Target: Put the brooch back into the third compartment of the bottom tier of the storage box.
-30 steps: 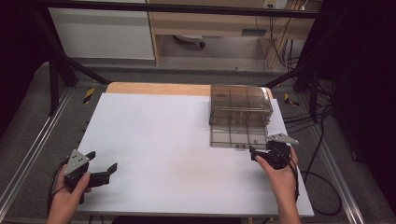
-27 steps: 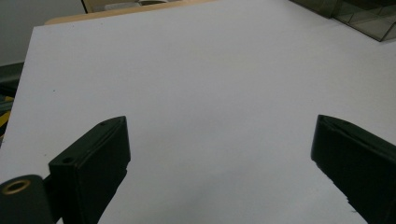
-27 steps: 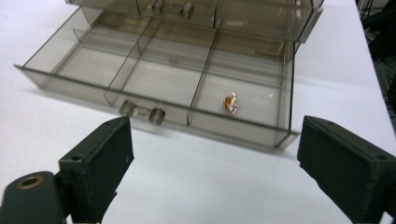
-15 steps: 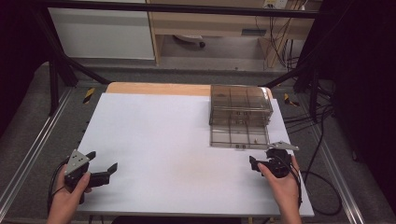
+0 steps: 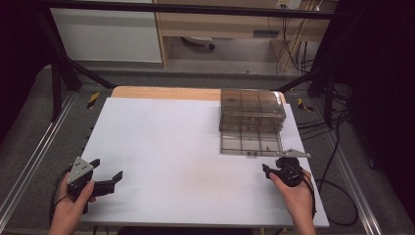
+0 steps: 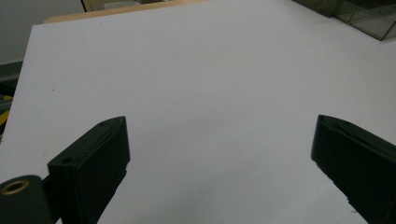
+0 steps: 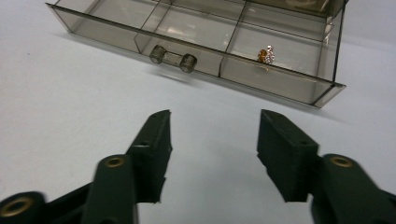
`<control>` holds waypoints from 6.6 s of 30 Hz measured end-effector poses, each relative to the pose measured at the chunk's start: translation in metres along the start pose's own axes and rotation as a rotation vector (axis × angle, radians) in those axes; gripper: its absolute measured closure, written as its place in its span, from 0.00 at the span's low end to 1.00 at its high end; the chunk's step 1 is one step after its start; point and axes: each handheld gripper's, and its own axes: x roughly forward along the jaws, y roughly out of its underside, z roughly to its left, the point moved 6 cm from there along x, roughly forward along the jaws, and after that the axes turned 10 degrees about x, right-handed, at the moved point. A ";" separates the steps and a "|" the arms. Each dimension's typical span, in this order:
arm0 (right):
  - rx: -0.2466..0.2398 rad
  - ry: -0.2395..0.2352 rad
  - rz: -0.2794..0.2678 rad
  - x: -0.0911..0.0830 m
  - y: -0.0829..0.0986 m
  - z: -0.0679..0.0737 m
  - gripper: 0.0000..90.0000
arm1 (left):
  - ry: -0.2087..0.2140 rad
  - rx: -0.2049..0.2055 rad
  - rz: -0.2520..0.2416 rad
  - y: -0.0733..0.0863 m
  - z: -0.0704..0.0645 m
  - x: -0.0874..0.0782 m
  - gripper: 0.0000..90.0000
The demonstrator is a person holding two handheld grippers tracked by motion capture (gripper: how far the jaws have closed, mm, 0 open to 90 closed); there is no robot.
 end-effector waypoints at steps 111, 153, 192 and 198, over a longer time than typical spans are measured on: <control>-0.102 -0.026 0.075 0.057 -0.030 0.003 1.00 | -0.003 0.019 0.008 0.001 -0.001 0.000 0.05; -0.100 0.006 0.089 0.071 -0.048 -0.003 1.00 | 0.000 0.026 0.013 0.001 -0.001 0.001 0.05; -0.115 0.030 0.106 0.076 -0.057 -0.008 1.00 | 0.001 0.025 0.015 0.001 -0.002 0.001 0.05; -0.115 0.032 0.107 0.076 -0.059 -0.008 1.00 | 0.002 0.026 0.015 0.001 -0.002 0.001 0.05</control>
